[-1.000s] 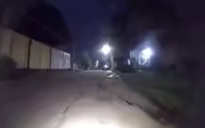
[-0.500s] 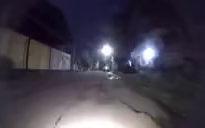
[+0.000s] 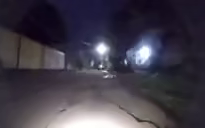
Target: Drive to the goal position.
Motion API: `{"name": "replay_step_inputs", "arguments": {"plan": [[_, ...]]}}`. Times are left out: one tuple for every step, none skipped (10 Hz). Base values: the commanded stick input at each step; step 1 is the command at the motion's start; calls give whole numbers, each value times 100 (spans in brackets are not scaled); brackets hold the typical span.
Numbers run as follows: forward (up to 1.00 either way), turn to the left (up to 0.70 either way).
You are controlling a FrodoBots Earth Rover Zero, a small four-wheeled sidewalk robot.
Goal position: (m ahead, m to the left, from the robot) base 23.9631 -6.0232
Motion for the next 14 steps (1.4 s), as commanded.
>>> {"name": "replay_step_inputs", "arguments": {"plan": [[50, 0], [50, 0], [50, 0], [50, 0], [50, 0], [50, 0], [50, 0], [50, 0], [50, 0], [50, 0], [50, 0], [50, 0], [50, 0], [50, 0]]}}
